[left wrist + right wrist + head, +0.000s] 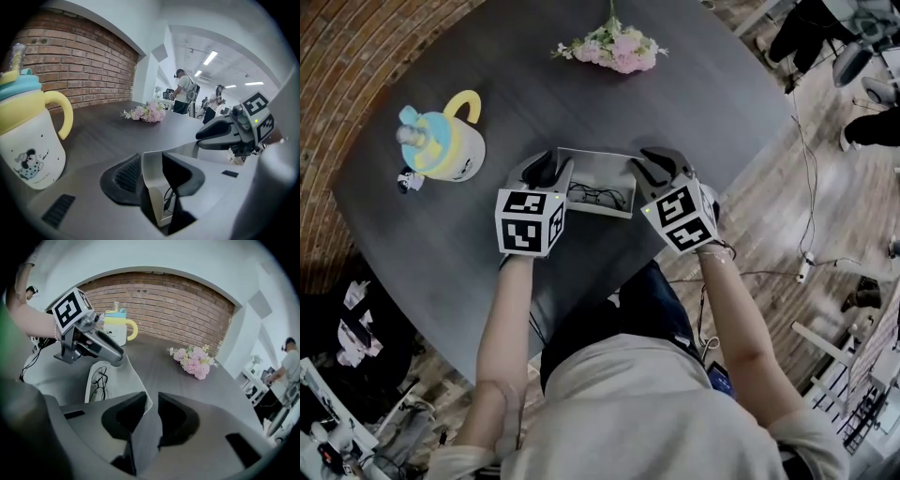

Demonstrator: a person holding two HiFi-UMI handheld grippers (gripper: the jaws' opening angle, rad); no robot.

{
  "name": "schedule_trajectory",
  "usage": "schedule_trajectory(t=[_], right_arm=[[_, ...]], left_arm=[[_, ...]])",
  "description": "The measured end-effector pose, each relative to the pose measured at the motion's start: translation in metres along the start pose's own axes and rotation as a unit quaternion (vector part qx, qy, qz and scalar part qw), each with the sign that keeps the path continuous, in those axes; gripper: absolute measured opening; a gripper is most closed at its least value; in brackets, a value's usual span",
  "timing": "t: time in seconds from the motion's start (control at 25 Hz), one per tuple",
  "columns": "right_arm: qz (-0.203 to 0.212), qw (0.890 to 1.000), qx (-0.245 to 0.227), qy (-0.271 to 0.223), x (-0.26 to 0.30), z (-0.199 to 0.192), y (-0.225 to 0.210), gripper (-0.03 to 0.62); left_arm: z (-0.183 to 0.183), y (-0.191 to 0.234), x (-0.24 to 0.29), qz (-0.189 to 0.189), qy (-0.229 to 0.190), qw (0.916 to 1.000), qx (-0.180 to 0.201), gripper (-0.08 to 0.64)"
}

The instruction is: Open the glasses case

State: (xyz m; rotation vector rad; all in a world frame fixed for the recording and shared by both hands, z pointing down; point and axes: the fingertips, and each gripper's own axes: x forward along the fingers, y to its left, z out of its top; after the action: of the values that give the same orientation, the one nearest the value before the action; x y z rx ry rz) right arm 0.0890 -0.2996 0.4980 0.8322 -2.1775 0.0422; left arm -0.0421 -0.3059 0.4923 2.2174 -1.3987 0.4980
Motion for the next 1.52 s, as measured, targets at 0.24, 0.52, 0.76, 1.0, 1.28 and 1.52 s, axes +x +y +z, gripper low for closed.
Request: schedule_trajectory(t=[0.24, 0.52, 0.76, 1.0, 1.28, 1.52], right_arm=[[-0.002, 1.000, 0.025, -0.007, -0.005, 0.003, 0.002, 0.114], [0.007, 0.996, 0.080, -0.042, -0.021, 0.015, 0.019, 0.169], [0.026, 0.985, 0.149, -0.084, -0.050, 0.022, 0.036, 0.127], [0.016, 0.967, 0.217, -0.136, -0.086, 0.031, 0.039, 0.055], [0.044, 0.962, 0.203, -0.176, -0.117, 0.040, 0.061, 0.005], [0.060, 0.952, 0.227, -0.194, -0.133, 0.041, 0.073, 0.005]], left_arm=[[0.001, -0.004, -0.005, -0.008, -0.003, 1.0000, 0.000, 0.160], [0.017, -0.009, -0.031, -0.010, -0.036, 0.9993, 0.002, 0.160], [0.022, -0.027, -0.064, -0.034, -0.055, 0.9979, -0.003, 0.154], [0.022, -0.054, -0.089, -0.065, -0.074, 0.9951, -0.007, 0.084], [0.011, -0.070, -0.106, -0.064, -0.069, 0.9955, -0.012, 0.048], [-0.002, -0.076, -0.117, -0.057, -0.060, 0.9965, -0.012, 0.044]])
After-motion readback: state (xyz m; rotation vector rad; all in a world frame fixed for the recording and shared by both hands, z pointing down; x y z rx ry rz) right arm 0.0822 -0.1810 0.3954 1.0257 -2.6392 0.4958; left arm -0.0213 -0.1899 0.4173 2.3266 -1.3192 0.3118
